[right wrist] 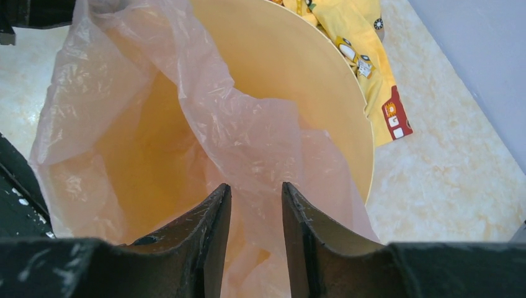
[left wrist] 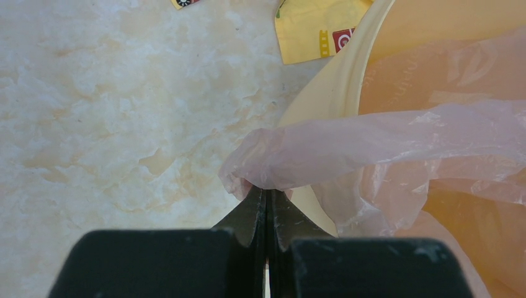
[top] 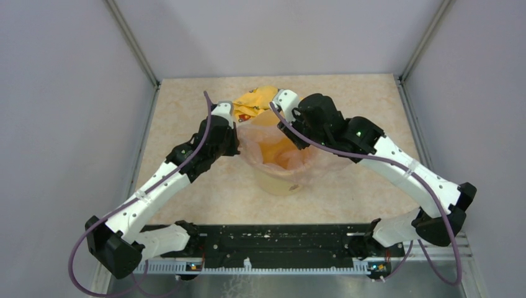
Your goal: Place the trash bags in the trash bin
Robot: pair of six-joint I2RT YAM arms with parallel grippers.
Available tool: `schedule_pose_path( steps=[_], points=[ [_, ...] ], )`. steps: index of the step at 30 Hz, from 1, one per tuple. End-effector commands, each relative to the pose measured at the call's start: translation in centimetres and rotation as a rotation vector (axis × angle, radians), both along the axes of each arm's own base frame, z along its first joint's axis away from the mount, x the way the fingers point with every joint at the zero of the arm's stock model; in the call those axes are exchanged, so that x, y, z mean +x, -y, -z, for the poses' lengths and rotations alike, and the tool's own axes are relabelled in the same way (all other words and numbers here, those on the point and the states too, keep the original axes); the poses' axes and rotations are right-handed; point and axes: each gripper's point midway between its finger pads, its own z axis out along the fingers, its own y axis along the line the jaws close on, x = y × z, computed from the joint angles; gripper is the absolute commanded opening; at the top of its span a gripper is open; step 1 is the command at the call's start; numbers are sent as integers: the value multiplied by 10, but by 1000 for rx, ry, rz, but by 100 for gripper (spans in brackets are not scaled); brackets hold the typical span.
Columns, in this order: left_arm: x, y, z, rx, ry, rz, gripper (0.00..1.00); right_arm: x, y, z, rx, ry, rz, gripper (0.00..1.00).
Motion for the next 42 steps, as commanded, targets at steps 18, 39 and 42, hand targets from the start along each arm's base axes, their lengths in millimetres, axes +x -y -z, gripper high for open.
schedule_pose_path(
  steps=[18,39,42],
  points=[
    [15,5,-29,-40,97,-5,0,75,-6,-31,134,101,106,0],
    [33,1,35,1,-25,-104,0,177,-6,37,161,-37,307,0],
    [28,5,43,-8,-52,-87,0,175,-4,43,154,-59,320,0]
  ],
)
